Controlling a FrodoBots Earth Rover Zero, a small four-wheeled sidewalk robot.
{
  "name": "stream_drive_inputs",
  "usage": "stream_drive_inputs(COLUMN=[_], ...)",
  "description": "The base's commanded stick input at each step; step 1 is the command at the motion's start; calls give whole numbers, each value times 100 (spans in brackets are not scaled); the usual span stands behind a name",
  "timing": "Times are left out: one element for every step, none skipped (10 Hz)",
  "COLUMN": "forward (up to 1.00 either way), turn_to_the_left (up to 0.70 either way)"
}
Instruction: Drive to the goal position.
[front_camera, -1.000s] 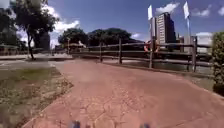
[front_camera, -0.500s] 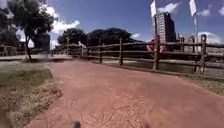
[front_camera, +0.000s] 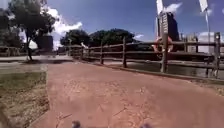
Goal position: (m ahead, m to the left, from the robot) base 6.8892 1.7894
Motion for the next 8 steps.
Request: stream_drive_inputs(forward=[85, 85, 85, 85, 85, 85, 85, 85], turn_to_the_left=[26, 13, 8, 0, 0, 0, 0, 0])
